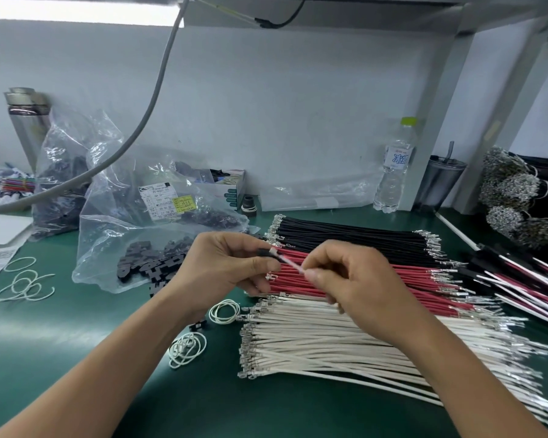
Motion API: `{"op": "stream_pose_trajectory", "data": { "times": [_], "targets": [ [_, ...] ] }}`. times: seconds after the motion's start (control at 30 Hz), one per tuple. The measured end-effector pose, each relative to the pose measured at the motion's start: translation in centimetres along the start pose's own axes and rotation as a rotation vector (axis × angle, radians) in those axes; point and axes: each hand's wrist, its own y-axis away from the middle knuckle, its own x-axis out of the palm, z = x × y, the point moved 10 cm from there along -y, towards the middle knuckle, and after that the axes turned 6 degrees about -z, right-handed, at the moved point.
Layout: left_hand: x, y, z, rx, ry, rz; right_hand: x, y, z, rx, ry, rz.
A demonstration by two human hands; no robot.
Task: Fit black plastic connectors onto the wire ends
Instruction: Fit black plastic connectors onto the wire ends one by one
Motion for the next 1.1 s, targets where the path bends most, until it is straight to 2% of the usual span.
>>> {"op": "stream_pose_trajectory", "data": {
  "times": [0.07, 0.17, 0.33, 0.7, 1.1],
  "targets": [
    [0.1, 0.0, 0.0, -0.006, 0.023, 0.002, -1.1, -0.1, 0.0, -0.030, 0.040, -0.129],
    [0.2, 0.1, -0.1, -0.006, 0.036, 0.007, -1.1, 0.1, 0.7, -0.085, 0.137, -0.195],
    [0.1, -0.1, 0.1, -0.012, 0.026, 0.015, -2.0, 0.4, 1.4, -0.164, 0.177, -0.232],
    [0.3, 0.1, 0.1, -0.002, 0.041, 0.032, -1.3, 0.4, 1.3, -0.166, 0.332, -0.138],
    [0.4, 0.3, -0.7, 0.063, -0.013, 0.024, -2.0, 0.7, 3.0, -0.251, 0.506, -0.297]
  ]
}}
